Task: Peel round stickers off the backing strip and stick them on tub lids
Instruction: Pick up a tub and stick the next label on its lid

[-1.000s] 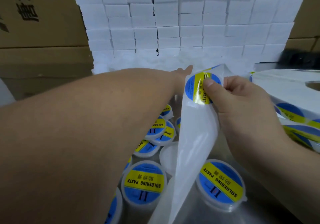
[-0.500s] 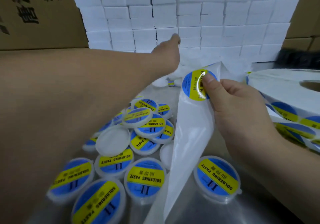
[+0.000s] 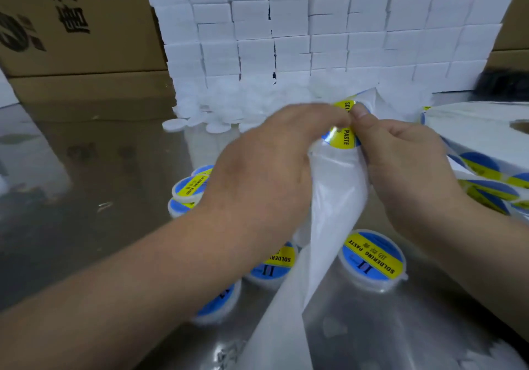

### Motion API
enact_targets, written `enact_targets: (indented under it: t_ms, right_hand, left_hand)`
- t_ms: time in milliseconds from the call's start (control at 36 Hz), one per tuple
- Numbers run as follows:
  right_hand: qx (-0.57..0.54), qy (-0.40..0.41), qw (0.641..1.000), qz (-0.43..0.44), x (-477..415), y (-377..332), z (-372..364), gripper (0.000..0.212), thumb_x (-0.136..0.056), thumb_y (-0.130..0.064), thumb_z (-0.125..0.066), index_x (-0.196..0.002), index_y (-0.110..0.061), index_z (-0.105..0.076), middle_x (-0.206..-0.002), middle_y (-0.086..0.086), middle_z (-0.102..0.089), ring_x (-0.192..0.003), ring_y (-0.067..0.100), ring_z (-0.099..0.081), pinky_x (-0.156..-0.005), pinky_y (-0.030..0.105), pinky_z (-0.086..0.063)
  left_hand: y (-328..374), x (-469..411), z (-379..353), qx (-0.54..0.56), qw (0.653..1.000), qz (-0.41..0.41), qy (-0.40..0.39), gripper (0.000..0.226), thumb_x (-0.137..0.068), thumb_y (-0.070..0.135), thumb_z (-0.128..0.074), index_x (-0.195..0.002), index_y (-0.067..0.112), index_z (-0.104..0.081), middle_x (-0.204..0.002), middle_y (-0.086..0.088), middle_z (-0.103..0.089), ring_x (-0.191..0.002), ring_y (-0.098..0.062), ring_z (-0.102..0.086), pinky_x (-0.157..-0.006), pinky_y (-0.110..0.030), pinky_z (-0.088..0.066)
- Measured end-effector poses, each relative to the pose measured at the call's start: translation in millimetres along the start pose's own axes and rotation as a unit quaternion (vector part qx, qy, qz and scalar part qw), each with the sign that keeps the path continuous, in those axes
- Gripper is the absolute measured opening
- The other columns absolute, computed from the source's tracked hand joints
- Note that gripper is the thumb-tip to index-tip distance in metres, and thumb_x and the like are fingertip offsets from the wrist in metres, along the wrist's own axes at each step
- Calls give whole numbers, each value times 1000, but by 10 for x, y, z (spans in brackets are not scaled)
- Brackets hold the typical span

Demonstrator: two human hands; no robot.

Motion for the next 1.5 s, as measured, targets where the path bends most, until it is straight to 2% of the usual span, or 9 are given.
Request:
enact_targets:
  t_ms: [139, 250, 389, 639, 944, 1111, 1222, 1306, 1500]
  right_hand:
    - [-47, -63, 997, 8, 48, -27, -10, 49, -90, -39, -55, -45, -18, -54, -43, -7, -43, -39, 3, -40, -37, 10, -32]
    - [-42, -187, 980, 47, 103, -35, -43, 12, -73, -29, -56, -72, -20, -63, -63, -10, -64, -59, 0, -60, -52, 13, -45]
    - [48, -199, 975, 90, 116, -26, -33, 24, -71, -22, -51, -90, -22, -65, -87, 1, -70, -79, 17, -67, -74, 43, -55]
    - [27, -224, 966, 129, 173, -46, -50, 28, -77, -13, -53, -87, -34, -70, -81, 0, -72, -77, 24, -68, -69, 50, -54]
    - [56, -255, 951, 166, 144, -36, -50, 23, -79, -17, -52, -81, -29, -72, -85, -7, -66, -77, 5, -62, -65, 22, -49]
    - [83, -235, 955, 161, 119, -4, -45, 36, -84, -8, -57, -68, -39, -65, -68, -26, -65, -65, -9, -59, -58, 6, -42]
    - [138, -173, 958, 184, 107, 2, -28, 7, -80, -21, -55, -74, -18, -56, -65, -4, -60, -59, 6, -54, -60, 33, -47]
    - [69, -127, 978, 150, 72, -15, -34, 34, -79, -11, -62, -92, -37, -44, -90, -10, -65, -71, 9, -64, -70, 42, -54]
    - [140, 16, 960, 243, 28, -44, 71, 57, -74, -6, -60, -112, -41, -34, -111, -12, -48, -56, 4, -52, -59, 11, -40]
  left_hand:
    - [-148, -3, -77, -53, 998, 21, -21, 55, -72, 13, -29, -116, 23, -61, -133, 5, -49, -116, -1, -34, -90, -18, -30]
    - [-207, 7, -79, -51, 999, 14, 1, 52, -75, 11, -31, -118, 21, -60, -128, 7, -53, -114, -3, -38, -90, -16, -31]
    - [-239, 45, -36, -73, 997, 24, 29, 36, -83, 12, -40, -109, 24, -61, -111, 12, -59, -92, -5, -47, -72, -21, -37]
    - [-201, 54, 14, -74, 996, 40, 42, 30, -76, 44, -54, -103, 32, -61, -94, 17, -55, -88, -3, -49, -71, -37, -52]
    - [-245, 45, 43, -80, 996, 20, 17, 23, -75, 47, -54, -94, 39, -64, -89, 14, -65, -85, -2, -53, -73, -30, -49]
    - [-461, -59, 146, 47, 977, 151, 146, 11, -81, 45, -55, -72, 47, -59, -76, 37, -57, -67, 10, -53, -69, -28, -54]
    - [-569, -115, 224, 72, 953, 207, 212, 22, -89, 41, -52, -68, 39, -59, -64, 28, -59, -50, -2, -56, -42, -21, -47]
    - [-611, -145, 265, 108, 936, 231, 245, 23, -87, 46, -52, -70, 32, -61, -72, 9, -65, -57, -19, -57, -43, -30, -49]
    - [-478, -34, 144, 68, 965, 186, 174, 16, -82, 50, -58, -75, 36, -59, -75, 34, -58, -68, 13, -52, -67, -38, -56]
Point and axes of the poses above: each hand's wrist, its own x-axis away from the middle knuckle, its own z-axis out of the back of the hand, y = z × x, the point moved 1 cm from there along -x, towards the middle knuckle
